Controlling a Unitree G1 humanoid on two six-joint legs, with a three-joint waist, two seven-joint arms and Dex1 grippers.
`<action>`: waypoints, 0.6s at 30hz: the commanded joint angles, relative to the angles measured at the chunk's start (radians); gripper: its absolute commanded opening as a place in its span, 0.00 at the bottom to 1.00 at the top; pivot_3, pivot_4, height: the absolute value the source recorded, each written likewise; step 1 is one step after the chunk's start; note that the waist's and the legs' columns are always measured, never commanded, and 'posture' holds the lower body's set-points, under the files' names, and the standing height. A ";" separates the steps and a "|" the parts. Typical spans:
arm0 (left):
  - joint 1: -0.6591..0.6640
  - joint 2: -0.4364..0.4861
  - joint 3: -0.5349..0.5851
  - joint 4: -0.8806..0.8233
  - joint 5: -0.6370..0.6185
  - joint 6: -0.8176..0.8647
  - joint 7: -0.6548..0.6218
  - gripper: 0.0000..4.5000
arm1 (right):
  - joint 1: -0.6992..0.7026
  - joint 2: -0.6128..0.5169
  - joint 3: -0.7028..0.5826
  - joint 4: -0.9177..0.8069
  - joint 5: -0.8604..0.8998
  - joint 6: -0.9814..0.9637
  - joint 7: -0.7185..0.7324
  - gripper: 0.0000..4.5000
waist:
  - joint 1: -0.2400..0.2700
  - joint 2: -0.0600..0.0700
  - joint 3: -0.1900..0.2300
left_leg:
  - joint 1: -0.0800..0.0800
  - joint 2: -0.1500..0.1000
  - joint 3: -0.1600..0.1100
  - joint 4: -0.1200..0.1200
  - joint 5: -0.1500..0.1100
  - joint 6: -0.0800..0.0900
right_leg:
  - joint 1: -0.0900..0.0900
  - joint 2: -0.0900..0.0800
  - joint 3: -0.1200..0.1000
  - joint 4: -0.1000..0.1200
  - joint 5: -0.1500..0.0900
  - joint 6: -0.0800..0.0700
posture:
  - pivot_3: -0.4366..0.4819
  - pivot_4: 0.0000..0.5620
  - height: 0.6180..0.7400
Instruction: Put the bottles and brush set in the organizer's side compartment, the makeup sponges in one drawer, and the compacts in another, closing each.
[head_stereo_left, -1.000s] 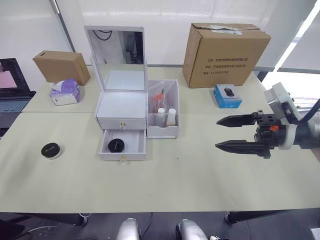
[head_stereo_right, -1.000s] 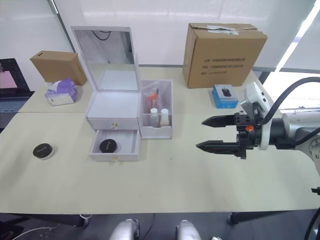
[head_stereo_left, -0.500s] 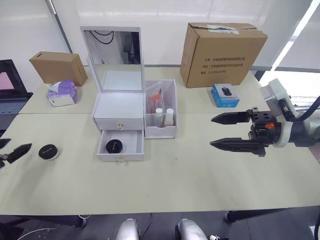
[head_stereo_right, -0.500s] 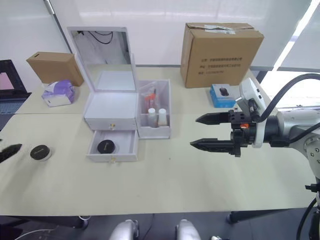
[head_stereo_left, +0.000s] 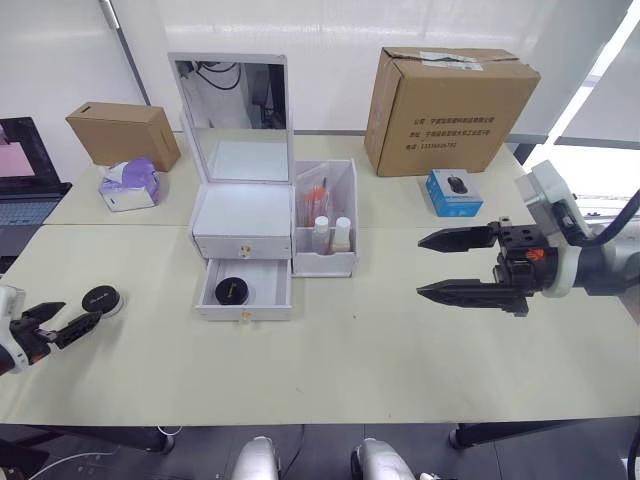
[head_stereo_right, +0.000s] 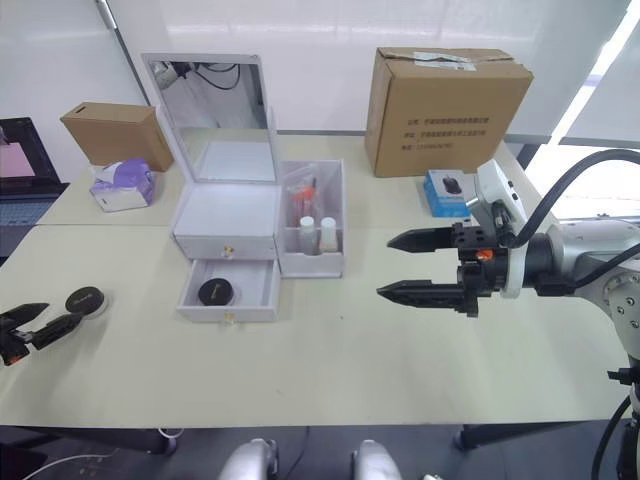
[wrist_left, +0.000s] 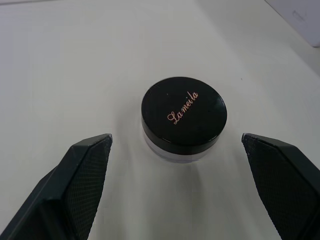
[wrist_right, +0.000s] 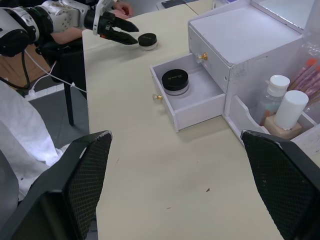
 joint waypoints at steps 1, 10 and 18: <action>-0.056 -0.004 -0.026 0.024 0.030 -0.029 0.029 0.99 | -0.026 -0.005 -0.039 -0.035 0.050 0.017 -0.016 1.00 | 0.001 0.000 0.000 | 0.000 0.000 0.000 0.000 0.000 0.000 | 0.000 0.000 0.000 0.000 0.000 0.000 | 0.48 0.27 1.00; -0.161 -0.048 -0.093 0.139 0.093 -0.078 0.090 0.99 | -0.014 -0.023 -0.068 -0.053 0.074 0.032 -0.050 1.00 | -0.005 -0.001 -0.001 | 0.000 0.000 -0.001 0.000 0.000 0.000 | 0.001 0.001 0.000 0.001 0.003 0.005 | 0.48 0.27 1.00; -0.185 -0.041 -0.062 0.148 0.065 -0.098 0.097 0.65 | -0.001 -0.037 -0.087 -0.061 0.091 0.044 -0.065 1.00 | -0.005 -0.001 -0.001 | 0.000 0.000 -0.001 0.000 0.000 0.000 | 0.001 0.001 0.000 0.001 0.003 0.005 | 0.48 0.27 1.00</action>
